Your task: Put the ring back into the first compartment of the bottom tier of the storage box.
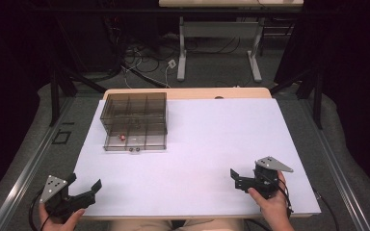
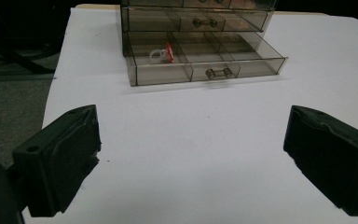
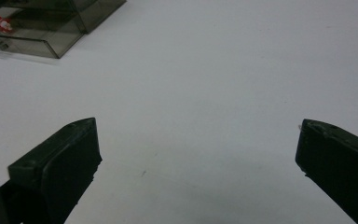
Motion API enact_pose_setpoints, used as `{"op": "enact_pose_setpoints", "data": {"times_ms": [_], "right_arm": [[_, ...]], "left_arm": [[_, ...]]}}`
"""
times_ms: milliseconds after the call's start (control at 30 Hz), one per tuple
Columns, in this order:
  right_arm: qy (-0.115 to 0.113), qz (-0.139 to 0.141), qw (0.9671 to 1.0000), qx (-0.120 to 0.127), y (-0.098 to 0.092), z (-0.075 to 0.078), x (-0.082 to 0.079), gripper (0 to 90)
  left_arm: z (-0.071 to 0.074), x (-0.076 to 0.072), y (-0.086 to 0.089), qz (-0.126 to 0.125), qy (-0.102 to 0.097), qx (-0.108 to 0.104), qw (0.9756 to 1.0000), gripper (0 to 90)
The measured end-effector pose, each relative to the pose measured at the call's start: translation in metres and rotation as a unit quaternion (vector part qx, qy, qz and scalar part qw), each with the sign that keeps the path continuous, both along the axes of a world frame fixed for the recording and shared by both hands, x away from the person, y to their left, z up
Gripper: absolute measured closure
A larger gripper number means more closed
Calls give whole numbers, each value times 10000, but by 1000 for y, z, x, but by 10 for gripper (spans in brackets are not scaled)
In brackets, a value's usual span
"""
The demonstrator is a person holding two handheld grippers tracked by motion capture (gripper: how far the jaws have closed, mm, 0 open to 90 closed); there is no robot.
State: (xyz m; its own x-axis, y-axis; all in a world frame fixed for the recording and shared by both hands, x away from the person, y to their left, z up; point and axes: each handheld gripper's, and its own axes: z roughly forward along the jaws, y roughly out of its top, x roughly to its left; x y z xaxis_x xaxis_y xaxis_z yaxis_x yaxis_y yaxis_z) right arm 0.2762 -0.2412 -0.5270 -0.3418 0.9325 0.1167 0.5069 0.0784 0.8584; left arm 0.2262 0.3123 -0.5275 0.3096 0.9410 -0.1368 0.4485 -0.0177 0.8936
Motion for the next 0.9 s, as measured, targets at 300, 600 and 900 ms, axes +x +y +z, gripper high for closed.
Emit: {"op": "enact_pose_setpoints", "data": {"times_ms": [300,600,900], "right_arm": [[133,-319,9993,-130,-11,-10,6,0],[249,-538,9982,-91,-21,-15,10,0],[280,-663,9972,-215,-26,-17,11,0]], "left_arm": [[0,0,0,17,-17,-39,10000,42],[0,0,1,5,-7,-57,10000,42],[0,1,1,-2,27,-54,10000,46]]}}
